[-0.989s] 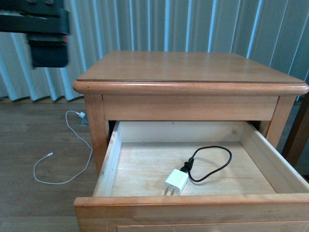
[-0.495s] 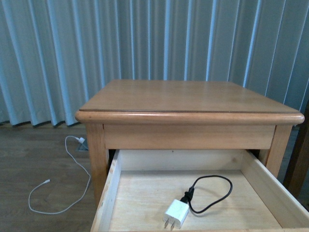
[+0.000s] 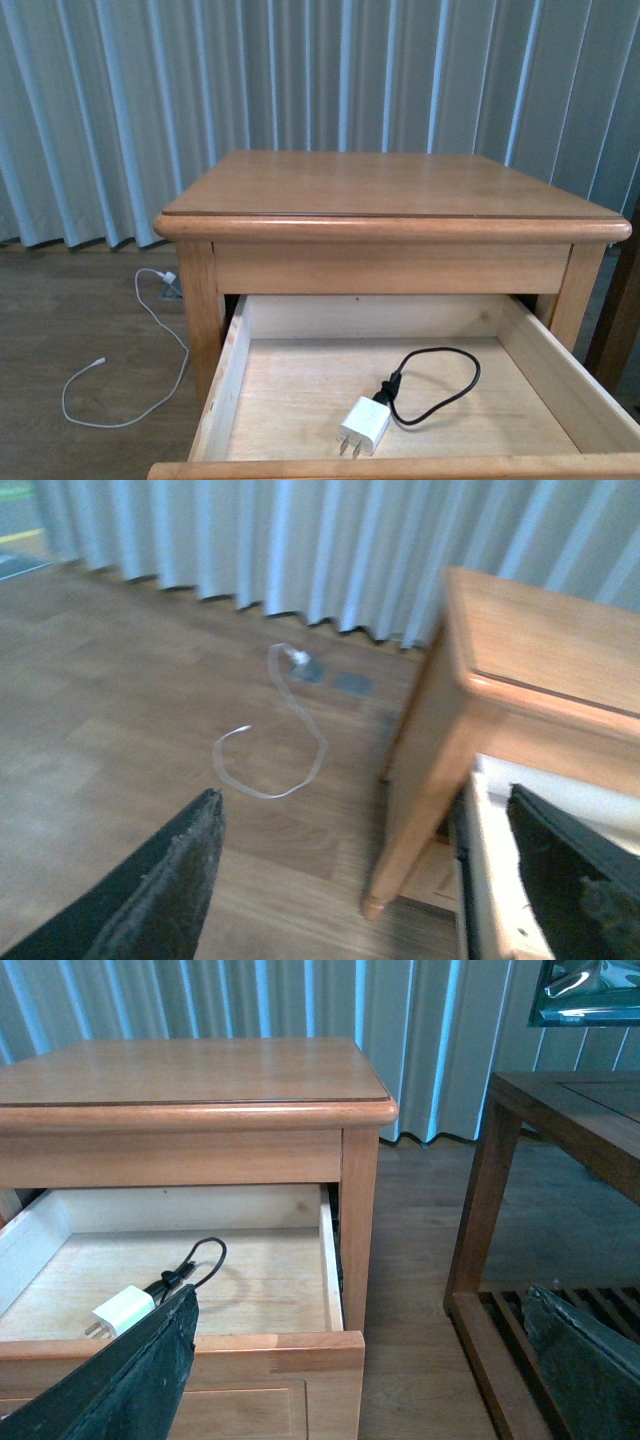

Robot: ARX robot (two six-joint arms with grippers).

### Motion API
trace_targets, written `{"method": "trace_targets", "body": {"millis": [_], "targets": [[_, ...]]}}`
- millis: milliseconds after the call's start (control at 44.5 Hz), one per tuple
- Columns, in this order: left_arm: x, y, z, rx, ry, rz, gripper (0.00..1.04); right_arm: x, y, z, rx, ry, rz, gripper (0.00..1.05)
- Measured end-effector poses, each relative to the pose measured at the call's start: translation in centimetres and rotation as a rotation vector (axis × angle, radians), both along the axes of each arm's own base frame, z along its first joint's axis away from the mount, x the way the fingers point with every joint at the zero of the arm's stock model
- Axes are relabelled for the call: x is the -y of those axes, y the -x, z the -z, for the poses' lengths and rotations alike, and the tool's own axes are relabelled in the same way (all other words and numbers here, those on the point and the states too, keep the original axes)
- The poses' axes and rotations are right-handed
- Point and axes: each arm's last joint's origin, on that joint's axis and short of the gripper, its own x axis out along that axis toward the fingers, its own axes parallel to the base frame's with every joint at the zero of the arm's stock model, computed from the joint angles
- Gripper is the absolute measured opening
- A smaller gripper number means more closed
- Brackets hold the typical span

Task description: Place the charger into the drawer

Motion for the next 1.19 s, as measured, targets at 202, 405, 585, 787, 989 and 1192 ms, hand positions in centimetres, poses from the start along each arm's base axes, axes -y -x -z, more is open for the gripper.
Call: {"method": "trace_targets", "body": {"millis": [202,405,585,787,989,1192], "targets": [[-1.4,0.5,3.0,0.026,-0.181,0.296,0.43,0.0,0.0,0.0,0.0,0.0,0.0,0.96],[-2.2,0.5,4.7,0.022,-0.197,0.287,0.04,0.0,0.0,0.0,0.0,0.0,0.0,0.96],[-3.4,0.5,5.6,0.022,-0.204,0.271,0.04,0.0,0.0,0.0,0.001,0.0,0.001,0.96],[-3.4,0.5,6.4,0.023,-0.205,0.28,0.04,0.0,0.0,0.0,0.001,0.0,0.0,0.96],[-3.4,0.5,6.9,0.021,-0.205,0.28,0.04,0.0,0.0,0.0,0.001,0.0,0.0,0.96],[-3.4,0.5,7.8,0.03,-0.206,0.278,0.04,0.0,0.0,0.0,0.001,0.0,0.0,0.96]]}}
